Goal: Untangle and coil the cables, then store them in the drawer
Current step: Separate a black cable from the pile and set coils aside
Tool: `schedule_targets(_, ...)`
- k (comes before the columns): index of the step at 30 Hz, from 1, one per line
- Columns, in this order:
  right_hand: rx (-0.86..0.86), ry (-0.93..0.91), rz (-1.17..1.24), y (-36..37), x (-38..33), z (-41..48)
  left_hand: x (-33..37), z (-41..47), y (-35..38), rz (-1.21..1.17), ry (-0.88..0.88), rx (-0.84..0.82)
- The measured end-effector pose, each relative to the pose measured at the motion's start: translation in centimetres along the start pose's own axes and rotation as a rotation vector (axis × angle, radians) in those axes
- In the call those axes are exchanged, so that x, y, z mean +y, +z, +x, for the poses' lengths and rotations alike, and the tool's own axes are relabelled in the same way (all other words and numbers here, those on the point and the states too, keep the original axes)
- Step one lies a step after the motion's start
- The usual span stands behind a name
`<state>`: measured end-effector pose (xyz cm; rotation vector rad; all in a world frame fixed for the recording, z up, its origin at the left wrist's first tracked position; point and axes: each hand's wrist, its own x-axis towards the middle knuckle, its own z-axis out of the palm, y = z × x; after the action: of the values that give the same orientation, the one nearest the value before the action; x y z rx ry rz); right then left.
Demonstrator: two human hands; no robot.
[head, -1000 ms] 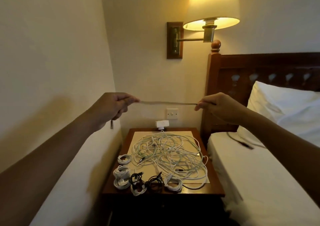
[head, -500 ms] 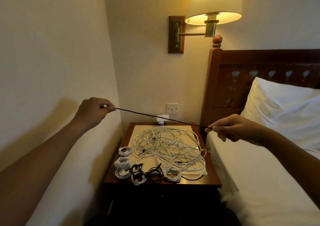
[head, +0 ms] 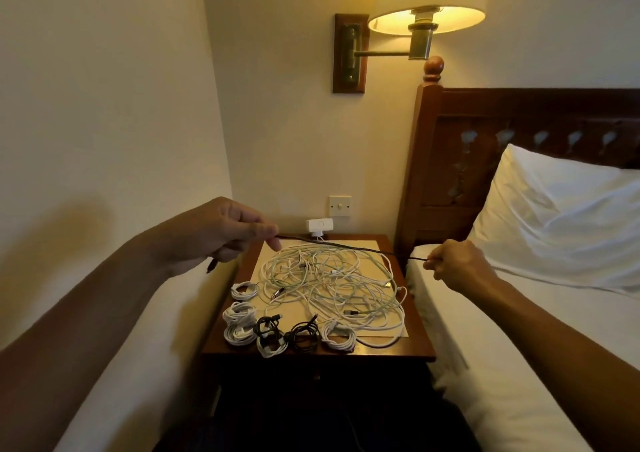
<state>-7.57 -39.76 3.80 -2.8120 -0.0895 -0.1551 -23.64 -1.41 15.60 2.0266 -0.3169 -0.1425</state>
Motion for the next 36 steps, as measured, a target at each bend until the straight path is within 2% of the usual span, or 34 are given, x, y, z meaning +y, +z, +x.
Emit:
schedule_targets(2,-0.178,-0.089,0.026,-0.3,-0.6,-0.6,0.3,-0.1,-0.2,-0.054,0.043,0.046)
schedule_targets(5,-0.664,-0.271,0.034,-2.2,-2.2,-2.7,0.7,-0.2,0.4,0.006,0.074,0.090)
schedule_targets(6,-0.778,-0.311,0.040,-2.9,-3.1,-3.6,0.8,0.0,1.0,0.018,0.084,0.085)
schedule_targets(8,-0.808,-0.442,0.146,-4.4,-5.5,-5.3,1.0,0.8,2.4,0.044,0.098,0.082)
schedule_targets(10,-0.836,-0.554,0.483,-5.5,-8.4,-7.0,0.6,2.1,3.9,0.116,0.102,0.145)
schedule_targets(12,-0.910,-0.565,0.864,-6.0,-10.7,-8.4,-0.3,3.3,5.2,0.307,0.123,0.244)
schedule_targets(14,-0.870,-0.456,1.100,-5.6,-12.3,-8.9,-1.2,4.1,5.8,0.392,0.116,0.333)
schedule_targets(16,-0.698,-0.320,1.148,-4.7,-13.5,-9.0,-1.7,4.1,5.7,0.378,0.118,0.391)
schedule_targets(18,-0.461,-0.286,1.042,-4.0,-13.9,-8.8,-2.2,3.5,5.1,0.445,0.170,0.449)
schedule_targets(20,-0.245,-0.355,0.872,-3.4,-14.0,-8.4,-2.8,2.8,4.7,0.529,0.242,0.471)
schedule_targets(23,-0.056,-0.517,0.632,-2.9,-13.8,-7.9,-3.4,2.1,4.6,0.663,0.264,0.404)
schedule_targets(25,-0.037,-0.561,0.530,-2.5,-13.3,-7.3,-3.4,1.7,4.1,0.658,0.171,0.284)
schedule_targets(27,-0.105,-0.560,0.543,-2.0,-12.4,-6.8,-3.2,1.0,3.5,0.423,0.090,0.171)
schedule_targets(30,-0.185,-0.527,0.636,-1.4,-10.3,-6.3,-3.1,0.0,3.3,0.052,0.051,0.148)
schedule_targets(36,-0.158,-0.436,0.681,-0.6,-5.8,-4.3,-3.4,-1.3,4.2,-0.275,0.053,0.083)
